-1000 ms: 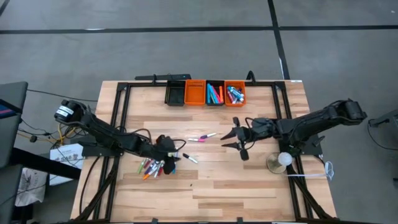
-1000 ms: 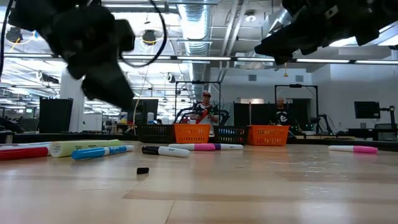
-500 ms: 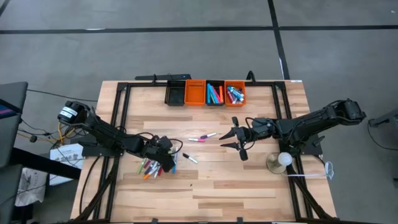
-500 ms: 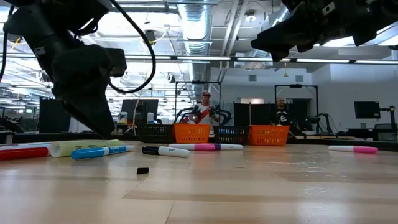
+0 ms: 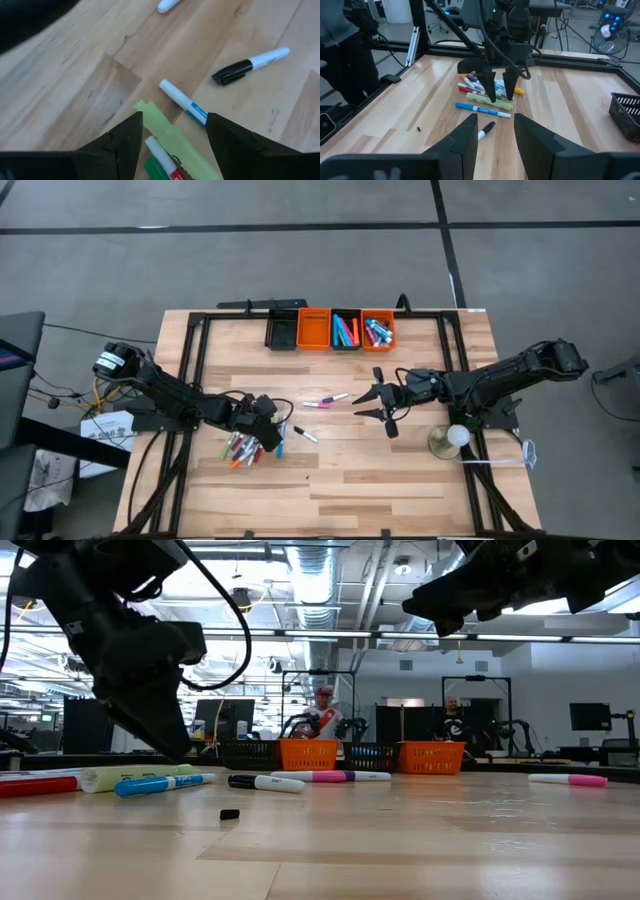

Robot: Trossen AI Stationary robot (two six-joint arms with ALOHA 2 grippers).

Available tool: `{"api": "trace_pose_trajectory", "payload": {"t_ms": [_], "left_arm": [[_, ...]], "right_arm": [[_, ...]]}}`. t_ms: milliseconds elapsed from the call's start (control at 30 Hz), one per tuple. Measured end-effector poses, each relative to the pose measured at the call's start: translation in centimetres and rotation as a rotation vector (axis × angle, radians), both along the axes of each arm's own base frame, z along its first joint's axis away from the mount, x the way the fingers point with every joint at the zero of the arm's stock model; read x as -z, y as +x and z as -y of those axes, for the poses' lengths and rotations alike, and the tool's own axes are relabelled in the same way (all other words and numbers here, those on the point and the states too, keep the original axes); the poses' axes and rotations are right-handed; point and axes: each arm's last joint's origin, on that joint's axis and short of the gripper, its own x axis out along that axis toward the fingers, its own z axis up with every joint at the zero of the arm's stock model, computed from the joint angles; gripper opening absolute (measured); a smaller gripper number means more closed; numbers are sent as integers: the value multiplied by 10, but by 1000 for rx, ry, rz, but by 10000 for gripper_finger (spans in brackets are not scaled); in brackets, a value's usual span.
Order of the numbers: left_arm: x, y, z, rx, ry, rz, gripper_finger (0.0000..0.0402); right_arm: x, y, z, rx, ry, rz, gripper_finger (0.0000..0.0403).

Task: Pick & Place Markers
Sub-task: Put the light green highlighter pen into the right black bin

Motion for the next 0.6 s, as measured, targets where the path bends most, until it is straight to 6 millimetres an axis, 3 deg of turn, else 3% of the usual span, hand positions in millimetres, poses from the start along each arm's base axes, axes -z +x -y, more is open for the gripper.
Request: {"api": "trace_pose_trajectory", "payload": {"t_ms": [600], "left_arm": [[20, 7, -6, -37, -12, -69, 214]], "right_arm": [[1, 0, 0, 0, 0, -7, 120]]}}
